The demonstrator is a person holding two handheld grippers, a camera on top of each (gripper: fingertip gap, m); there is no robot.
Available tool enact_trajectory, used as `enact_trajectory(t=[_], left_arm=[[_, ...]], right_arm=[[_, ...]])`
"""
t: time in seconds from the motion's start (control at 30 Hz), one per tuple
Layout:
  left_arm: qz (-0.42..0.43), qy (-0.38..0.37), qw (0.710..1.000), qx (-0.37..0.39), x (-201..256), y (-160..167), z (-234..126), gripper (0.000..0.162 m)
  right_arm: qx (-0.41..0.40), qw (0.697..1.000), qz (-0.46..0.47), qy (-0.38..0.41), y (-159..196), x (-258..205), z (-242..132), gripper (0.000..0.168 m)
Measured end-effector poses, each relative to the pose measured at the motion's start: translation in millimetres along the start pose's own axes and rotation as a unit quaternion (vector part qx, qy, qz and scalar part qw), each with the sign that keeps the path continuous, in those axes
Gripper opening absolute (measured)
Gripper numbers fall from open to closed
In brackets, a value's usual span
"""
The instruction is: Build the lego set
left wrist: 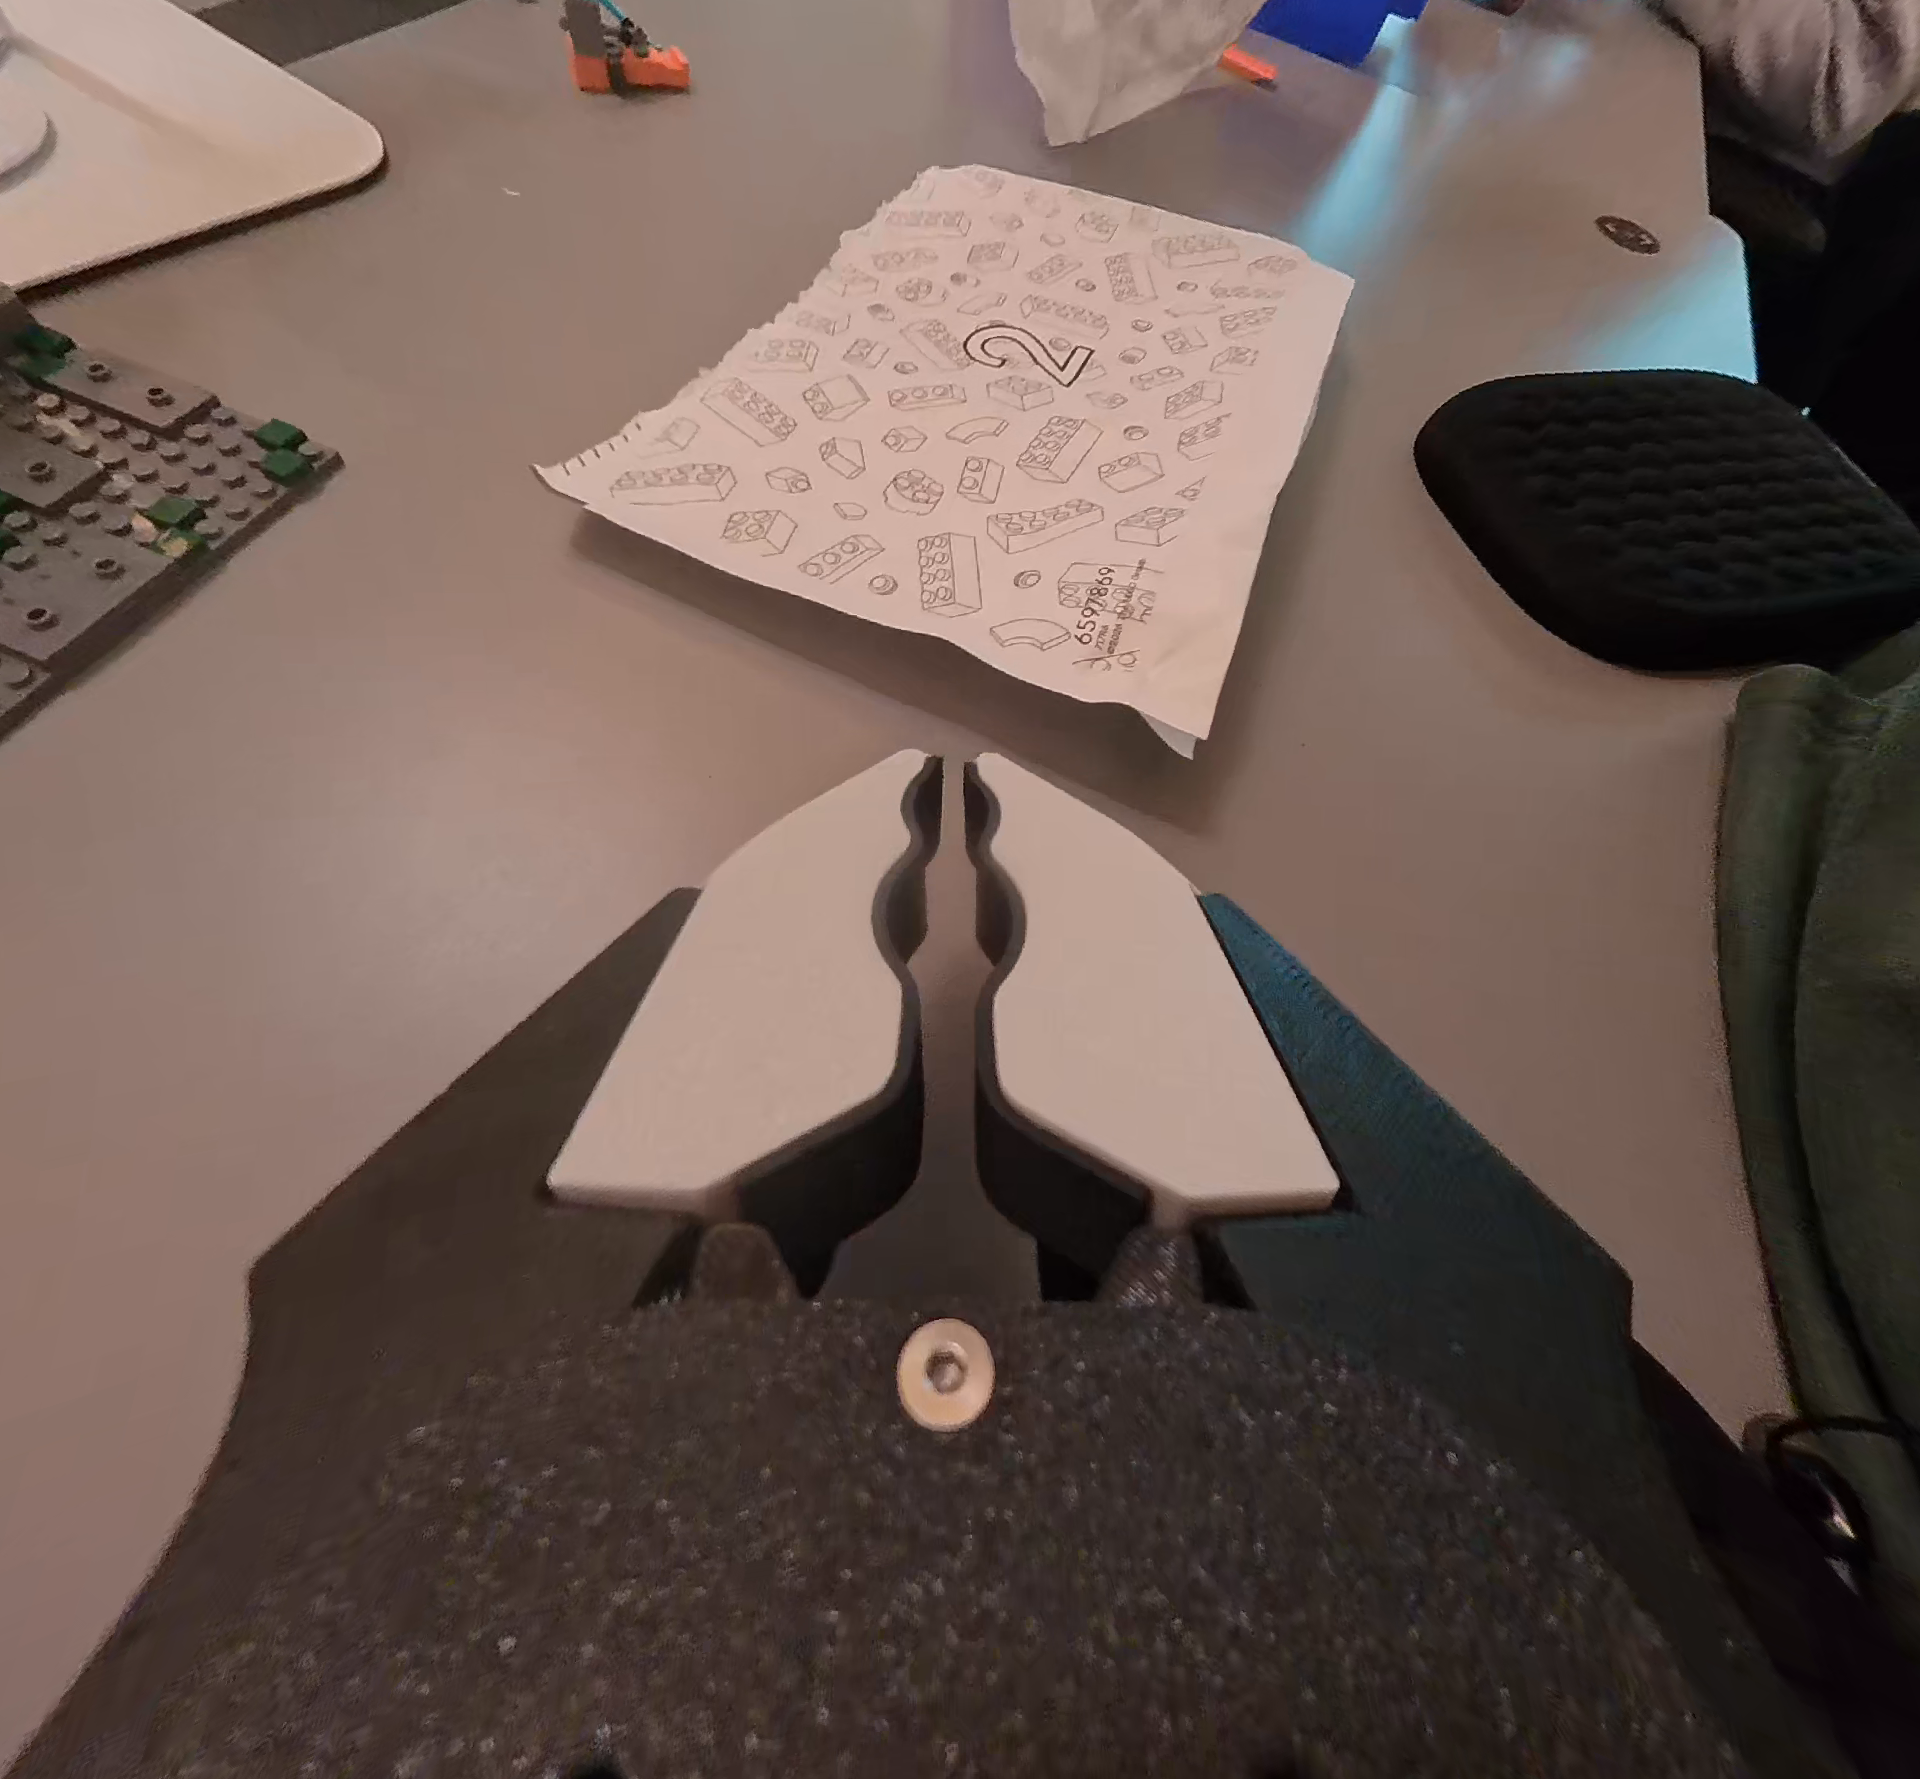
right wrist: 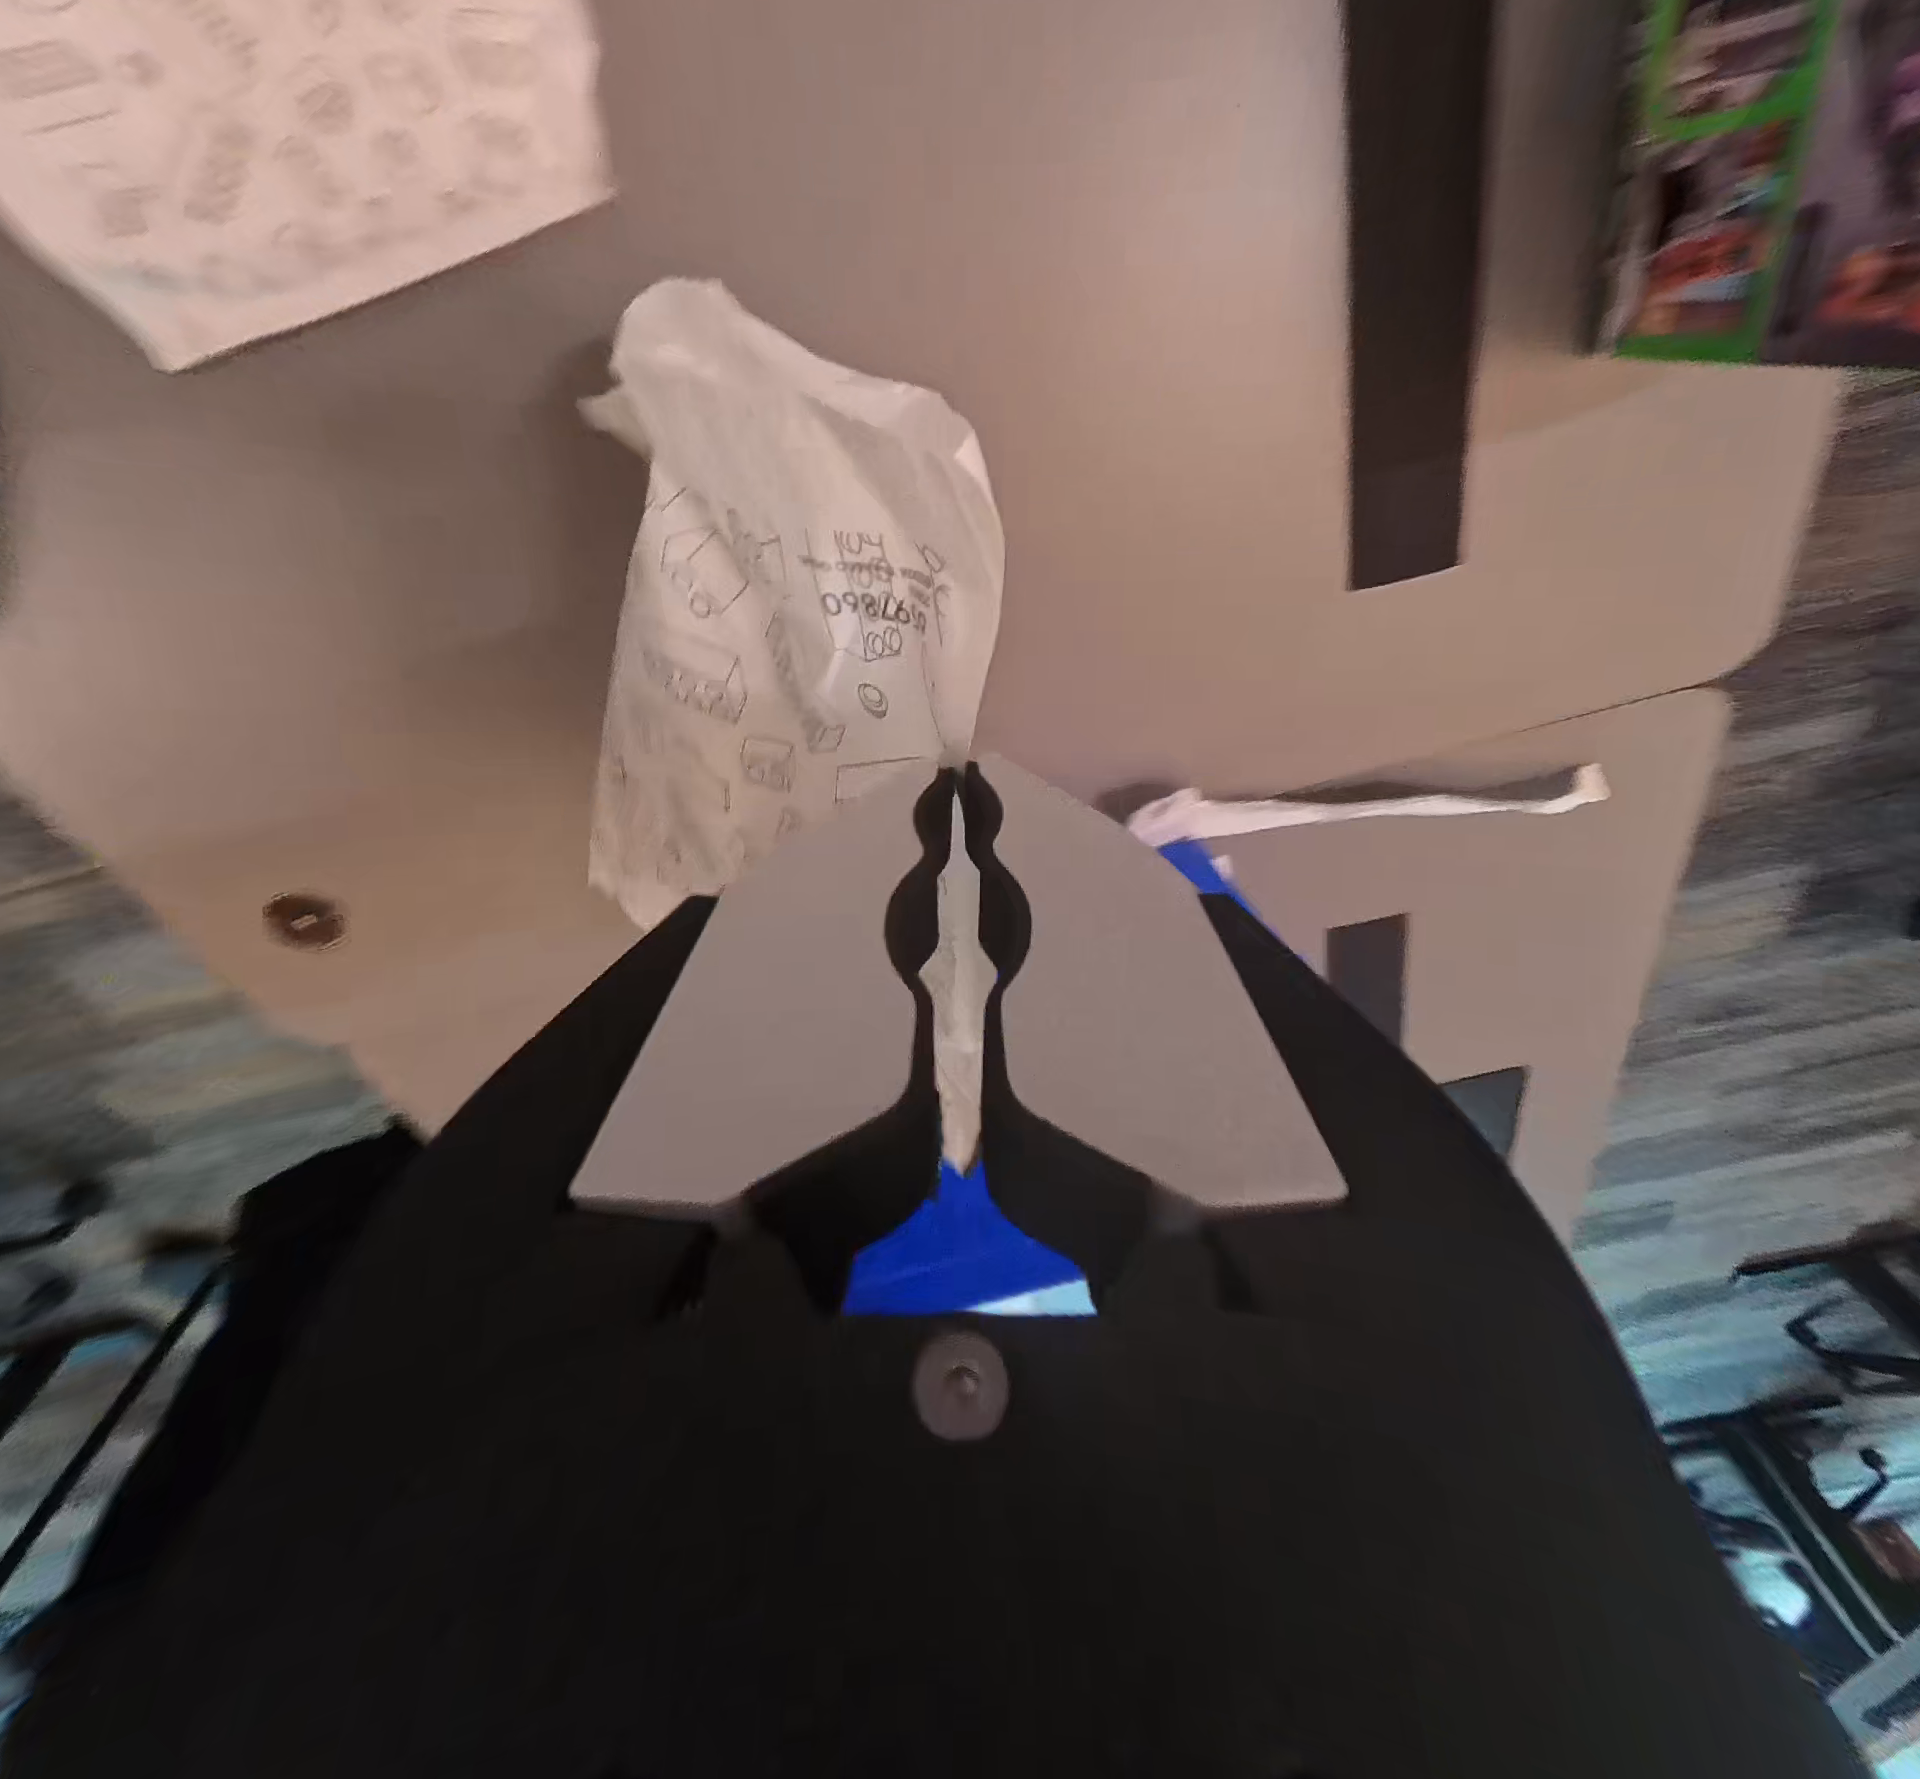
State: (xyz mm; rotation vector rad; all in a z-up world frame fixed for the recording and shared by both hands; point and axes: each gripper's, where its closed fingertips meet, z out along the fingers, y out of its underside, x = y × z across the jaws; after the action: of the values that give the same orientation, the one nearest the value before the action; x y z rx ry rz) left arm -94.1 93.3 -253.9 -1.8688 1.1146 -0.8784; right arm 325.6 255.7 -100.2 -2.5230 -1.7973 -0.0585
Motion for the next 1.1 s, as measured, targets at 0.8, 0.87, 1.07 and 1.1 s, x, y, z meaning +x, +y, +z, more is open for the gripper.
enact_trajectory(t=[0.8,0.87,1.07,1.1], left_arm=[[-0.01,0.01,1.0,0.002,-1.8,1.5,3.0,0.003],[-0.012,0.016,1.0,0.006,-0.3,0.6,2.6,0.003],[-0.003,0.027,1.0,0.008,5.2,-1.5,3.4,0.003],[-0.001,0.027,1.0,0.008,6.1,-1.3,3.5,0.003]], right_arm=[[0.24,0.906,0.271,0.218,-13.3,74.9,90.5,0.011],[0.239,0.894,0.319,0.206,-1.8,42.8,108.8,0.0],[0.232,0.849,0.456,0.131,18.2,-27.5,160.0,0.004],[0.219,0.853,0.456,0.13,20.8,-32.1,168.8,0.004]])
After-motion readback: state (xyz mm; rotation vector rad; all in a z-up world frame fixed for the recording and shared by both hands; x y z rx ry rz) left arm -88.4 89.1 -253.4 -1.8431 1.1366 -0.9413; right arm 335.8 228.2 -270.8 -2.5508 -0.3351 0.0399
